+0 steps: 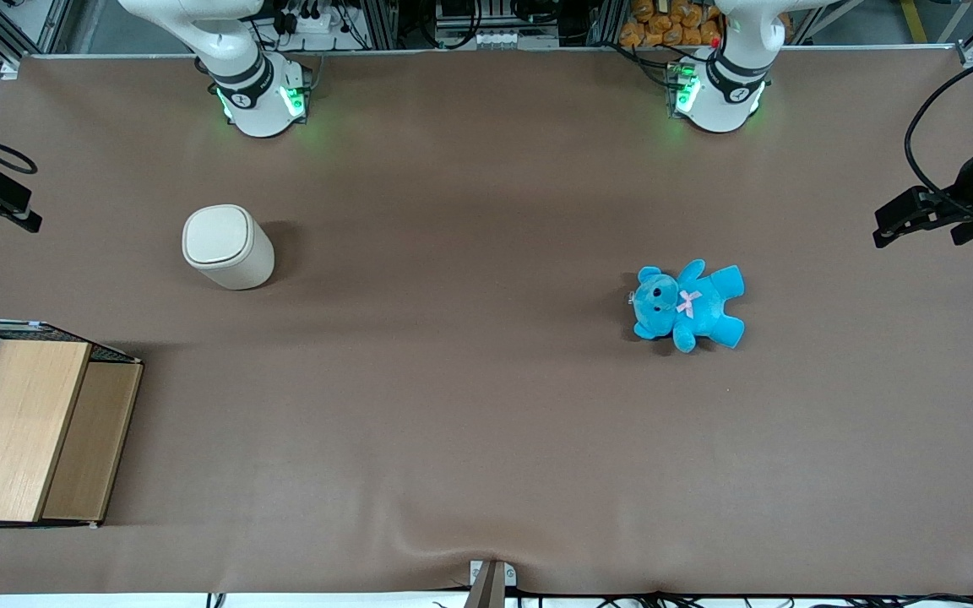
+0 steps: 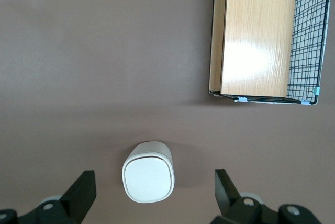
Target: Open trash can with right arm
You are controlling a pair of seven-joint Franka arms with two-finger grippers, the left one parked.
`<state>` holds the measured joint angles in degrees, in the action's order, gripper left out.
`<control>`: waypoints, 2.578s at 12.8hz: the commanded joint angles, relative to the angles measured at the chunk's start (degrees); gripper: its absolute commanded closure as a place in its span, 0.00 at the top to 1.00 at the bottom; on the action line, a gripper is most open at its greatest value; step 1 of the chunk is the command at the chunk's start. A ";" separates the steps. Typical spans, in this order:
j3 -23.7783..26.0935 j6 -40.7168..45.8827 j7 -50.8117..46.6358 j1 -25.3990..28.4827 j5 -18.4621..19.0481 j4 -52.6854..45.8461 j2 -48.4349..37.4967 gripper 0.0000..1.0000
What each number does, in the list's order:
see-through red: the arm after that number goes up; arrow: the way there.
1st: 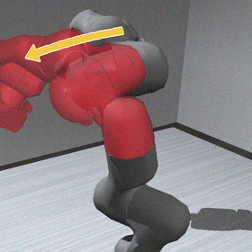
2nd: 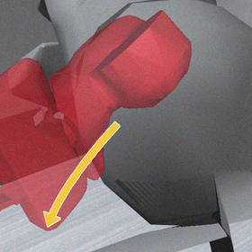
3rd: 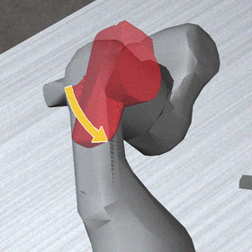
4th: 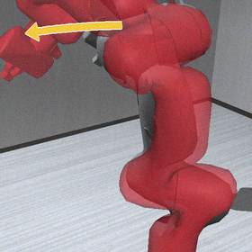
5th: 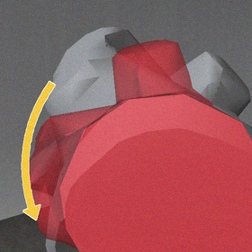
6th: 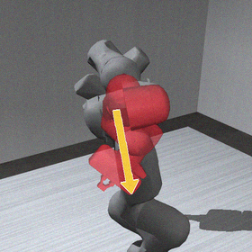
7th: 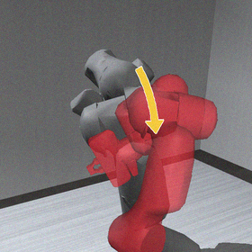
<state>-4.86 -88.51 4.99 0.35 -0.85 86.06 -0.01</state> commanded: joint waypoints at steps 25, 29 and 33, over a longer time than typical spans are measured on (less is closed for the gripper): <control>-0.33 -6.76 -0.42 0.62 0.42 26.07 -7.45 0.43; -0.42 -7.37 -0.33 0.53 0.42 30.03 -7.63 0.15; -0.42 -10.19 0.02 0.53 0.42 34.60 -7.72 0.00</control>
<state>-4.86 -97.01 4.97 0.40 -0.86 117.39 -5.59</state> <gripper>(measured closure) 0.947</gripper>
